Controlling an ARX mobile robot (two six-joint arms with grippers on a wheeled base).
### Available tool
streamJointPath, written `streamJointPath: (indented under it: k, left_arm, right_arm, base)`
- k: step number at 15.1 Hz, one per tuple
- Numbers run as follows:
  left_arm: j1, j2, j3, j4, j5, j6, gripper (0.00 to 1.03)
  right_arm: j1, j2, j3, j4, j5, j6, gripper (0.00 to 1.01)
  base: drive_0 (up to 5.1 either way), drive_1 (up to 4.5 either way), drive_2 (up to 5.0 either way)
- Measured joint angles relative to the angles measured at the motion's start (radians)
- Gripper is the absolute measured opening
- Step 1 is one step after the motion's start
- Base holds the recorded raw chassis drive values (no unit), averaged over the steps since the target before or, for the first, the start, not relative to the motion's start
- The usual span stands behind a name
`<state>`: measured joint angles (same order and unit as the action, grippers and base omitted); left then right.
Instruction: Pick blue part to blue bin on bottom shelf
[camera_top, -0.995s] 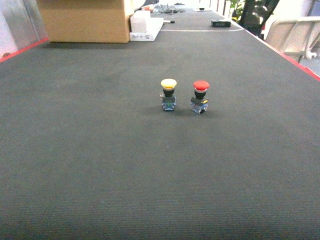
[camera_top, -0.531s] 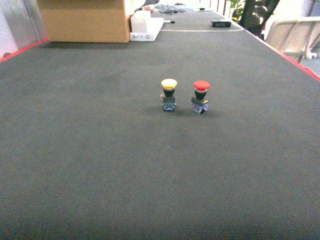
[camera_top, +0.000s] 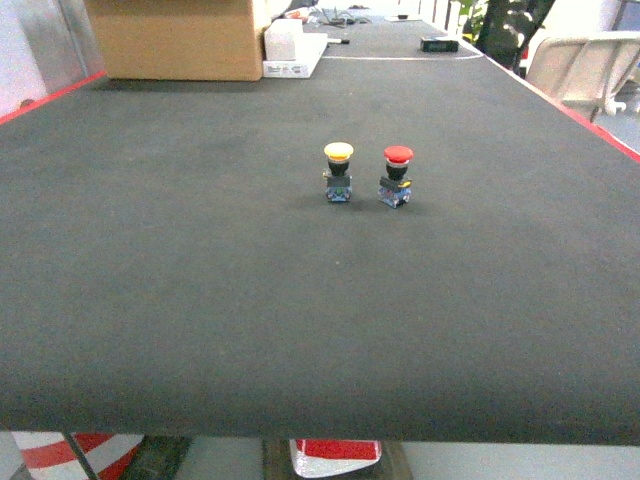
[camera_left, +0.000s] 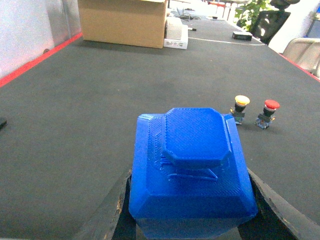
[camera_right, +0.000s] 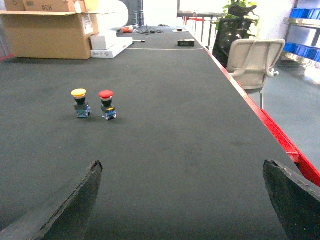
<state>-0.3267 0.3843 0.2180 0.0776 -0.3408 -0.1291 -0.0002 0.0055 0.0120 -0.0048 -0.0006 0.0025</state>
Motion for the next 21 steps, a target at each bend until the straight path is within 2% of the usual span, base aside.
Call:
streamJointPath:
  k: [3,21]
  left_arm:
    - [0.0,-0.008,0.0,0.005,-0.001,0.0,0.44]
    - [-0.004,0.0,0.0,0.001,-0.003,-0.002,0.44]
  right_arm:
    - [0.0,0.0,0.0,0.005,0.0,0.0,0.98]
    - [0.0,0.0,0.0,-0.001,0.0,0.0,0.98]
  base:
    - [0.1,-4.13,4.3]
    - [-2.0,-2.05,-2.0]
